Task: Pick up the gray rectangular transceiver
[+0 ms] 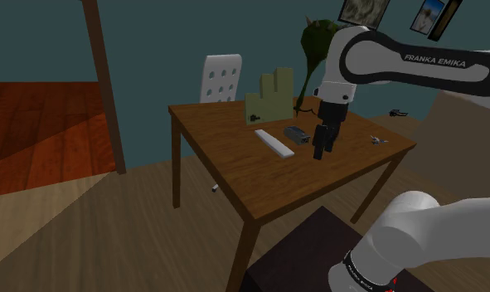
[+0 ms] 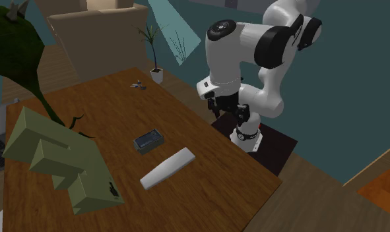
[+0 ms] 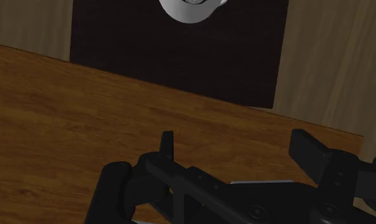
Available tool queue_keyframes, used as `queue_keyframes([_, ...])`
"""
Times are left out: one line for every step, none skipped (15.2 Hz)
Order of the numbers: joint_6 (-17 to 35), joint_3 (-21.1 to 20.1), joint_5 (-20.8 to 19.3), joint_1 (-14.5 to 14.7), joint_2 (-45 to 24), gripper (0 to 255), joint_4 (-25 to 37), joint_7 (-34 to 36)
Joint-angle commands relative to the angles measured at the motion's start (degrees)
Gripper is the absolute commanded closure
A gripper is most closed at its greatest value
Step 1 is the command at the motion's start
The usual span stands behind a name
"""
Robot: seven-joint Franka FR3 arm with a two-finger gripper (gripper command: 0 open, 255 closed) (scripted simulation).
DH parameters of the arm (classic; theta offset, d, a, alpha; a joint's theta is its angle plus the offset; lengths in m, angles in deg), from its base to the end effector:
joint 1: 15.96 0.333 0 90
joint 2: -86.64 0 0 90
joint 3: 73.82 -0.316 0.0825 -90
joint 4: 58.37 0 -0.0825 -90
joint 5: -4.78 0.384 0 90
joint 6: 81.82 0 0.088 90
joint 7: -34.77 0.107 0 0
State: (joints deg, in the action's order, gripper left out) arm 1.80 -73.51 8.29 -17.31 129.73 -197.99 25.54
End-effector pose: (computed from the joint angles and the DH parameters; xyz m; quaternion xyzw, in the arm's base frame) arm 0.2972 -0.0018 0.5347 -0.9909 -0.0664 0.1088 0.0429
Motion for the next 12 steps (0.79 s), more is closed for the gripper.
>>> queue_keyframes([0.0, 0.0, 0.0, 0.0, 0.0, 0, 0.0, 0.0])
queue_keyframes([1.35, 0.66, -0.51, -0.49, -1.63, 0, 0.58, -0.4])
queue_keyframes([2.66, 1.31, -0.98, -0.95, -3.29, 0, 1.23, -0.78])
queue_keyframes([3.94, 1.96, -1.41, -1.4, -4.96, 0, 1.94, -1.16])
queue_keyframes([5.17, 2.6, -1.8, -1.84, -6.65, 0, 2.7, -1.53])
queue_keyframes([6.36, 3.24, -2.14, -2.26, -8.36, 0, 3.53, -1.89])
queue_keyframes([7.51, 3.89, -2.45, -2.64, -10.08, 0, 4.42, -2.25])
queue_keyframes([8.62, 4.52, -2.71, -3.03, -11.81, 0, 5.36, -2.61])
queue_keyframes([9.67, 5.15, -2.92, -3.4, -13.55, 0, 6.37, -2.97])
queue_keyframes([10.68, 5.78, -3.09, -3.75, -15.3, 0, 7.43, -3.33])
queue_keyframes([11.64, 6.4, -3.22, -4.09, -17.06, 0, 8.54, -3.7])
queue_keyframes([12.55, 7.02, -3.29, -4.42, -18.83, 0, 9.71, -4.08])
